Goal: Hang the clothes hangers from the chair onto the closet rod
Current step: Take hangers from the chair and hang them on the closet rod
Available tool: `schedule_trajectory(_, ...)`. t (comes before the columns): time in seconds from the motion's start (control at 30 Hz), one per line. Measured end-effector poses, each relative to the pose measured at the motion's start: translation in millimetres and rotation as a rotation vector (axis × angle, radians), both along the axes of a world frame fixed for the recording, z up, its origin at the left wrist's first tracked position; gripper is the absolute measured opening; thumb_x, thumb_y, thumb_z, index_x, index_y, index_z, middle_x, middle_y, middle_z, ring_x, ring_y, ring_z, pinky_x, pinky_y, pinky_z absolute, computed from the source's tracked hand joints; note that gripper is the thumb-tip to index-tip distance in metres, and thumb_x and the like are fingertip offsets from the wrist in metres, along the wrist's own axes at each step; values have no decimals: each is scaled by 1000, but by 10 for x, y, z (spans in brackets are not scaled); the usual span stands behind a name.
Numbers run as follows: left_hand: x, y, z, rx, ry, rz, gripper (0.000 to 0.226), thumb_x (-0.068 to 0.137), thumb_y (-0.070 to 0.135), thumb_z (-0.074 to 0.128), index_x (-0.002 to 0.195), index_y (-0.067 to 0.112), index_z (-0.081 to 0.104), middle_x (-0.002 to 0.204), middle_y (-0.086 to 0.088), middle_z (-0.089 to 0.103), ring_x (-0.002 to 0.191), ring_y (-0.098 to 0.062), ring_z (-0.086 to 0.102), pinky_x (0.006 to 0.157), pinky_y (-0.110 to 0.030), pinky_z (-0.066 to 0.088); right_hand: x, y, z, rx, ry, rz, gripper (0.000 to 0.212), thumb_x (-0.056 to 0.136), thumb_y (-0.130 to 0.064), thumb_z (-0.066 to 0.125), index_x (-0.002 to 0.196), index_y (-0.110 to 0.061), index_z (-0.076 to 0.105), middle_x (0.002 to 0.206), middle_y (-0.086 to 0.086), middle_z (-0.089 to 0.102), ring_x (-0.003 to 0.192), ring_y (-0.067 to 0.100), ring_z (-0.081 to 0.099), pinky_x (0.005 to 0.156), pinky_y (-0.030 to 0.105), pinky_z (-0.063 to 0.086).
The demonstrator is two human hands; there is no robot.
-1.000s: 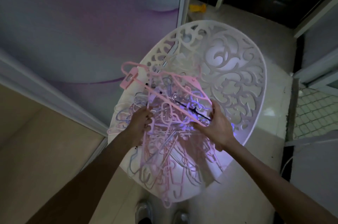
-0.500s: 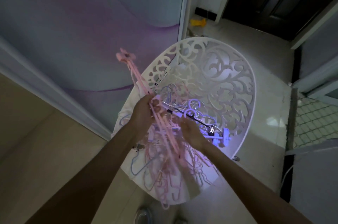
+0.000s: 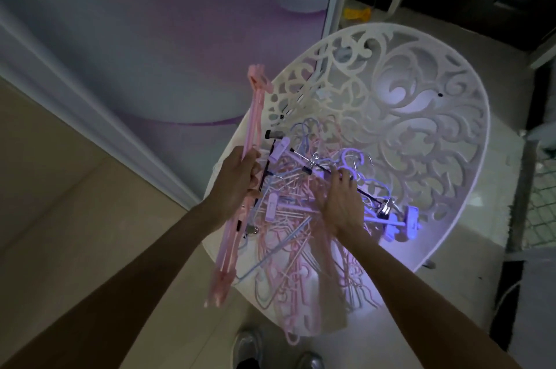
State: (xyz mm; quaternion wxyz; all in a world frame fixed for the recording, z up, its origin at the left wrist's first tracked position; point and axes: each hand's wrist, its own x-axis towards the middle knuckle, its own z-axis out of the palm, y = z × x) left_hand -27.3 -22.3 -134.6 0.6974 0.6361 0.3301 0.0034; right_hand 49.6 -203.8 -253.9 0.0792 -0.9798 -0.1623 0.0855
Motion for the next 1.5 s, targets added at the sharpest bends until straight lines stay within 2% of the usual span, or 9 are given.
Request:
schedule_trajectory(0.23, 62, 9, 12, 30, -2, 3, 25, 101, 19, 35, 77, 21, 45, 60, 4, 37, 35, -2, 31, 46, -19, 29, 275, 66, 147, 10, 32, -220, 31, 91, -23, 52, 120, -15, 55, 131, 18, 37, 112, 39, 48, 88, 42, 43)
schedule_trajectory(0.4, 177, -195, -95, -29, -51, -16, 28, 101, 18, 37, 73, 21, 38, 61, 2, 39, 29, 2, 35, 32, -11, 30, 405, -214, 153, 526, 38, -264, 34, 85, -4, 54, 119, -5, 55, 122, 20, 49, 101, 38, 58, 86, 46, 48)
schedule_trajectory(0.57, 403, -541, -534, 30, 45, -191, 15, 98, 19, 45, 89, 9, 49, 50, 1, 55, 29, -2, 49, 36, -16, 40, 433, -622, 49, 66, 168, -160, 44, 87, -22, 59, 128, -12, 48, 120, 17, 59, 113, 35, 55, 85, 38, 42)
schedule_trajectory(0.8, 498, -701, -1203, 353, 383, -272, 38, 96, 31, 38, 119, 3, 46, 110, -23, 63, 99, -39, 65, 88, -50, 53, 478, -610, 138, 67, 81, 15, 22, 95, -29, 44, 107, -15, 56, 108, 12, 65, 101, 36, 60, 71, 34, 40)
schedule_trajectory(0.97, 508, -641, -1213, 442, 371, -289, 38, 98, 27, 39, 124, 0, 44, 113, -22, 62, 102, -38, 62, 91, -48, 51, 296, -557, 32, 105, 453, 21, 92, 66, -63, 70, 137, -14, 35, 131, 6, 54, 121, 29, 52, 97, 38, 41)
schedule_trajectory(1.07, 511, -531, -1159, 309, 324, -256, 28, 99, 22, 39, 116, -1, 42, 96, -19, 64, 88, -32, 69, 75, -45, 57, 239, -589, -55, -61, 311, 139, 92, 67, -55, 73, 137, -14, 30, 131, 7, 52, 120, 30, 51, 94, 39, 40)
schedule_trajectory(1.2, 485, -449, -932, 140, 211, -81, 12, 101, 16, 36, 96, 10, 45, 67, -10, 53, 26, 0, 49, 33, -14, 42, 290, -653, -23, -42, 245, 103, 44, 81, -39, 64, 116, -17, 51, 113, 9, 64, 106, 34, 59, 77, 36, 44)
schedule_trajectory(1.33, 386, -311, -611, 124, 128, 43, 25, 100, 19, 38, 79, 10, 49, 58, -3, 45, 23, 1, 37, 30, -11, 32, 282, -722, 161, 25, 272, 95, 21, 88, -37, 56, 95, -17, 54, 105, 11, 66, 100, 35, 60, 71, 36, 43)
schedule_trajectory(1.5, 277, -130, -142, 52, 82, 213, 34, 99, 17, 38, 65, 16, 39, 32, 7, 44, 21, 0, 31, 31, -7, 23, 303, -796, 389, 102, 366, -23, 39, 87, -33, 60, 120, -14, 49, 109, 12, 64, 107, 32, 59, 75, 34, 43)
